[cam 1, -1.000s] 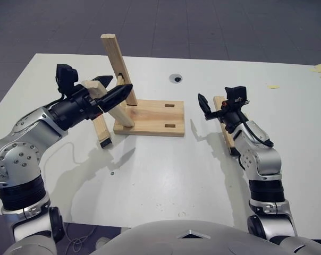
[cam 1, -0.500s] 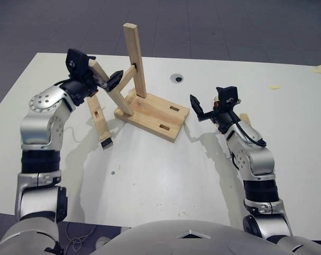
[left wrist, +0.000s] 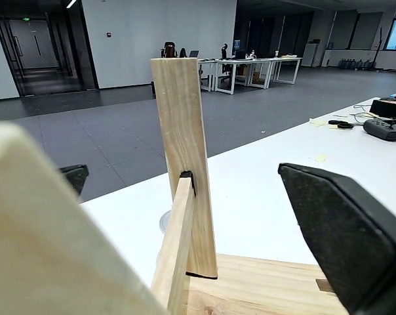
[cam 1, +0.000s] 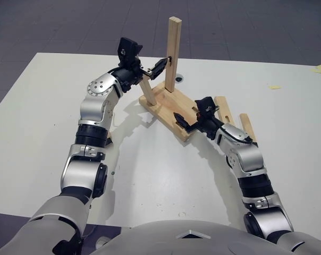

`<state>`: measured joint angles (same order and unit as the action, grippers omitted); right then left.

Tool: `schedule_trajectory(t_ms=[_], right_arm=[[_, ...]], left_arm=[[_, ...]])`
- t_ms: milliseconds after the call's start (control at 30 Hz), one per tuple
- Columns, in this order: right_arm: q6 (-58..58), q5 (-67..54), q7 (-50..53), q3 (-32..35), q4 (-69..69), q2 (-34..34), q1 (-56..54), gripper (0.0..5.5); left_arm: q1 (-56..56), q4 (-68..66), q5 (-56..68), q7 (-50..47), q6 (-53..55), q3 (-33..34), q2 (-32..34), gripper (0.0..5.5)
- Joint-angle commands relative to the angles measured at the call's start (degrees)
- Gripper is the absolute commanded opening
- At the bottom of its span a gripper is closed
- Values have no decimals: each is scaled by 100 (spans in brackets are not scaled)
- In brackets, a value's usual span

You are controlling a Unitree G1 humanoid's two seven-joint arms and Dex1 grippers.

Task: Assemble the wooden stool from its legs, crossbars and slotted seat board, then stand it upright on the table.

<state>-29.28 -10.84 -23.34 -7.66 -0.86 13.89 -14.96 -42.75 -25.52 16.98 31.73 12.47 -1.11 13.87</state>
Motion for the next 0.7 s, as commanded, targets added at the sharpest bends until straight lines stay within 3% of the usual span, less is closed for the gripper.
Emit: schedule_trajectory(t_ms=[33, 233, 400, 600, 700], right_arm=[[-535, -225, 54, 301, -130, -45, 69, 538], [-2031, -1266, -595, 128, 1613, 251, 810, 538], [-2715, -1771, -458, 441, 2507, 344, 1037, 538], [-1610, -1622, 327, 1317, 1961, -277, 568, 538], [-879, -1059, 815, 1602, 1153, -115, 292, 538]], left_arm=[[15, 298, -66, 31, 136, -42, -81, 540], [18, 1183, 262, -387, 577, 646, 253, 540], [172, 2530, 889, -536, 1458, 1142, 525, 540], [515, 2743, 789, -905, 1525, 1353, 629, 540], [578, 2551, 537, -1376, 1188, 1734, 766, 540]])
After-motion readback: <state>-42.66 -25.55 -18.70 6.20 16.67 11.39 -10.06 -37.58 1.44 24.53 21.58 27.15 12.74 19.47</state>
